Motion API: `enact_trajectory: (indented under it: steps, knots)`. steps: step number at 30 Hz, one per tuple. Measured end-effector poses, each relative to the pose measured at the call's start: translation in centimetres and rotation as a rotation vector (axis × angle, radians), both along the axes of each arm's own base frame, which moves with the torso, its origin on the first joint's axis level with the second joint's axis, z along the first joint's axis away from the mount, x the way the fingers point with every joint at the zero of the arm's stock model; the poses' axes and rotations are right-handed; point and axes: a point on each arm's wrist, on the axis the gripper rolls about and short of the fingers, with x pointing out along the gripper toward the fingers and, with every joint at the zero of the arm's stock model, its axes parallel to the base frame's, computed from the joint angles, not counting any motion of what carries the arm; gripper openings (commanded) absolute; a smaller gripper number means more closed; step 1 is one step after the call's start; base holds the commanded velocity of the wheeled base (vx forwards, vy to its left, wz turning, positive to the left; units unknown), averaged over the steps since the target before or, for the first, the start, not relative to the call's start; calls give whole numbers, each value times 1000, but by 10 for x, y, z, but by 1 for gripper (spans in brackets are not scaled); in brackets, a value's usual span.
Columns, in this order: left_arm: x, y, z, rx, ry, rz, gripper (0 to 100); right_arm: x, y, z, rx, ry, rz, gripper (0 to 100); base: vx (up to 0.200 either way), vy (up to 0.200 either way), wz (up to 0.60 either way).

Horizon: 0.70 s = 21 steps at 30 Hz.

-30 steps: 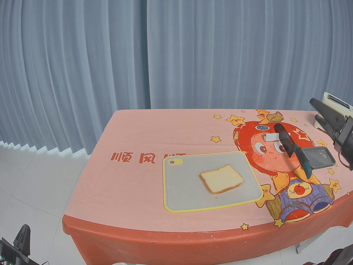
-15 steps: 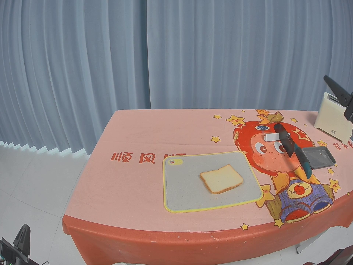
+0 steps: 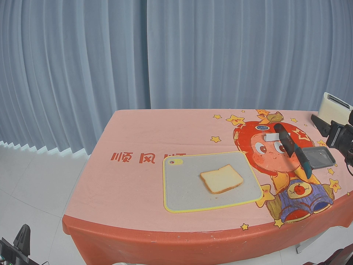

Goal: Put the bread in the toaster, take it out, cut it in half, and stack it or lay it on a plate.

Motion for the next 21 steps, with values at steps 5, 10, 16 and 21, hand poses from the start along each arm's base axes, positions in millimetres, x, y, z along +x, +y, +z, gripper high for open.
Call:
enact_trajectory:
  steps: [5,10,16,21]
  knots:
    - [0,0,0,0,0,0,0,-1,1,-14,-2,53,-10,100,0,0,0]
    - [0,0,0,0,0,0,0,0,0,-22,-2,90,-11,100,0,0,0]
    - [0,0,0,0,0,0,0,17,-2,-18,-4,114,-24,100,0,0,0]
    - [0,0,0,0,0,0,0,23,-3,-23,-10,257,-11,100,0,0,0]
